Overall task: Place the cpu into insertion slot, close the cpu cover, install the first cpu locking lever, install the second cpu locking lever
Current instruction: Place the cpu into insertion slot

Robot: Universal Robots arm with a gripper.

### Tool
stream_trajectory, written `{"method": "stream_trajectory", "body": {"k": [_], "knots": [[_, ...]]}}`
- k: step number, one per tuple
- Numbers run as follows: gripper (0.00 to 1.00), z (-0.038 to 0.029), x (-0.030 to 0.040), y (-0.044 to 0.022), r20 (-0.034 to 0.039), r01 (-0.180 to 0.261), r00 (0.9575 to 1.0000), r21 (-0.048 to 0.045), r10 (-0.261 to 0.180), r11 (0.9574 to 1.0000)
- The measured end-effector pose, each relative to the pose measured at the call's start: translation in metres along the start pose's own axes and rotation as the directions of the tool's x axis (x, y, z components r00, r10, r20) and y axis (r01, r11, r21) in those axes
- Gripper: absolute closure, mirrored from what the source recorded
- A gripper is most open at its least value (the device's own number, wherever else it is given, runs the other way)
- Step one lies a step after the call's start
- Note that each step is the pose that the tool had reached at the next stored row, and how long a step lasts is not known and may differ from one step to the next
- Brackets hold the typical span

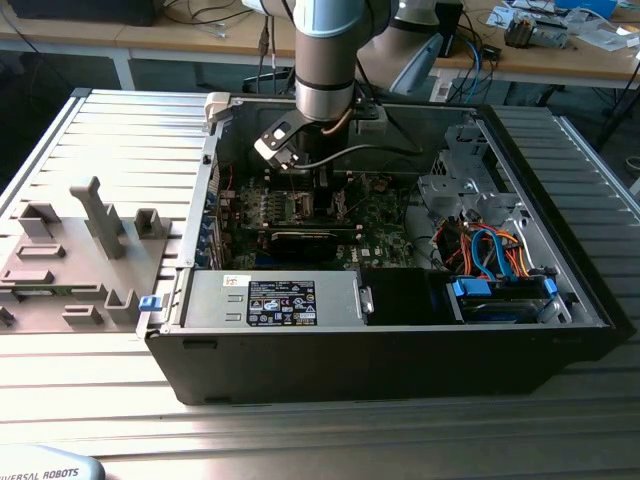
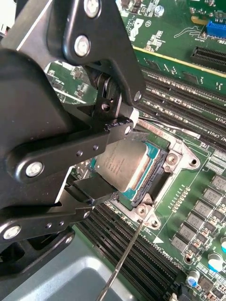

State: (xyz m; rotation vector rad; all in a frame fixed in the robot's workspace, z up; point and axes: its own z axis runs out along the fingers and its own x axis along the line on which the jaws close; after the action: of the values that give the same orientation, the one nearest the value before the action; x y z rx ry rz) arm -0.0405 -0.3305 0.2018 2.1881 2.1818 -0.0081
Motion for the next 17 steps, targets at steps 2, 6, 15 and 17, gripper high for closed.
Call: {"method": "stream_trajectory", "body": {"k": [2,6,15,17], "knots": [[0.46,0.0012,0.0000,-0.0001,0.0002,-0.002,1.0000,0.0002,0.002,1.0000],[0.46,0.0029,0.0002,-0.0001,0.0002,-0.009,1.0000,0.0003,0.009,1.0000],[0.46,0.0037,0.0008,-0.0012,0.0003,-0.011,0.9999,0.0006,0.011,0.9999],[0.46,0.0039,0.0008,-0.0012,0.0004,-0.011,0.9999,0.0005,0.011,0.9999]]}}
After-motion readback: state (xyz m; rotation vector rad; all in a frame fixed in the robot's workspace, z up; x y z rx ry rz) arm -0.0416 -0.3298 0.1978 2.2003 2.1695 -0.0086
